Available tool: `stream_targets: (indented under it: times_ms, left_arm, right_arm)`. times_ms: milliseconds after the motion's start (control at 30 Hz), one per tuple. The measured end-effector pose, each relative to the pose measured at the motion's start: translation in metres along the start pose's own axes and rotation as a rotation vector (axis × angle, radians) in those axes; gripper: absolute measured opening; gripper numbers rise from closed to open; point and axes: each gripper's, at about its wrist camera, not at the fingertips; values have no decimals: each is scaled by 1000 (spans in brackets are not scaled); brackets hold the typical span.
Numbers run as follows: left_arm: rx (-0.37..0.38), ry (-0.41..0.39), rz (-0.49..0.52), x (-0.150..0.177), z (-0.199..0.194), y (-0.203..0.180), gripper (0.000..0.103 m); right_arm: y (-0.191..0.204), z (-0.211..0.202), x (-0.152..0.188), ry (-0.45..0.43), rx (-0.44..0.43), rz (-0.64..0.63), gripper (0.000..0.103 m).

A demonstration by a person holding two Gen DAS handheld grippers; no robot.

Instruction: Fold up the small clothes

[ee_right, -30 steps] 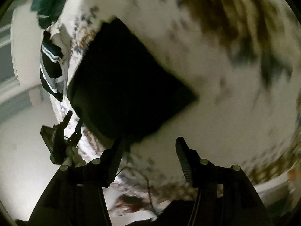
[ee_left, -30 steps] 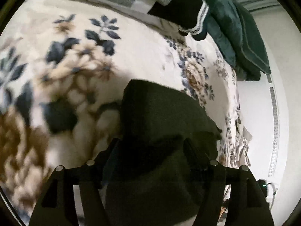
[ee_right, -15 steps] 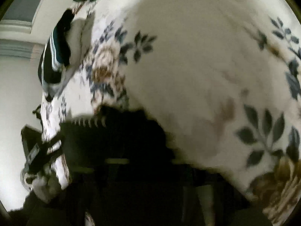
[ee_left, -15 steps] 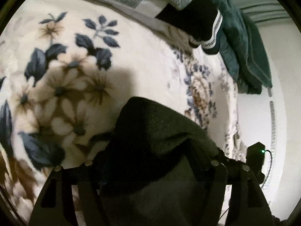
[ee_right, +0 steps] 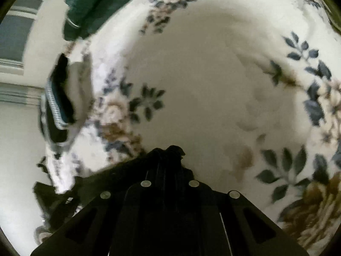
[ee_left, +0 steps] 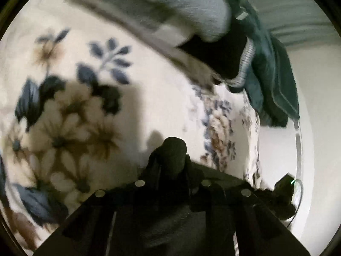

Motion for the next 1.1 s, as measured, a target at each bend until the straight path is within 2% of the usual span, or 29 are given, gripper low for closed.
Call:
stream_targets:
  times_ms: [33,67,100,133,167,200,233,267,300,433,500,567,600,633,667,700,800,833,967,1100]
  left_arm:
    - [22,8,-57,-2,5,11,15]
    - [42,22,-93,-4,8,17,16]
    - [49,30,-110,-5,7,19,21]
    - [54,34,-113,-5,4,17,23]
    - [41,37,-94,-4,-2,12,34]
    - [17,45,-60,-1,-10,6,50]
    - [-10,52,-34,3,-17,1,57]
    - [-44,51,-6,9,-27,-1,64]
    - [-93,40,28,19,-40,-2,64]
    - [-331,33,128,64,-72,11,64]
    - [-418,66,150,89,-77,28,64]
    - [-494,117,146,110,-72,48,64]
    - [-502,131,149,118,-68,55,63]
    - [-508,127,161,122,-66,58,64]
    - [-513,115,176,125,-65,57,68]
    - [-504,119,176,124,-62,56,80]
    - [-502,154,158,117,-46,54,100]
    - [-495,171,155,114,-41,53,103]
    - [-528,200,144,110,-33,50,103]
    - [-538,229,133,104,-26,41,103]
  right_arm:
    - [-1,10,-2,33,0,-3,6]
    - [-5,24,-4,103,-35,7,6]
    - [-10,27,-3,131,-45,28,8]
    - [-15,25,0,144,-52,48,17]
    - [-21,16,5,160,-56,66,24]
    - [-26,9,11,171,-67,74,41]
    - [-31,2,19,177,-86,87,50]
    - [-38,-8,31,187,-111,104,52]
    - [-46,-15,47,214,-121,118,52]
    - [-71,-18,101,304,-108,190,52]
    - [-79,-7,124,346,-138,227,52]
    - [-80,1,137,328,-115,217,52]
    - [-79,1,144,293,-115,209,33]
    - [-78,-1,148,267,-120,211,10]
    - [-77,-6,153,239,-121,223,10]
    - [-75,-16,158,203,-104,231,10]
    - [-73,-48,169,139,-82,238,9]
    - [-75,-55,174,132,-65,248,8]
    - [-97,-43,187,203,-5,269,8]
    - [-113,-24,184,274,-11,281,10]
Point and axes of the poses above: each gripper's, at about its wrist camera, not at the fingertips, and z roughly the way its jaws point, y to its left, x to its underside, and after that the axes turned 4 degrees about y, right-handed
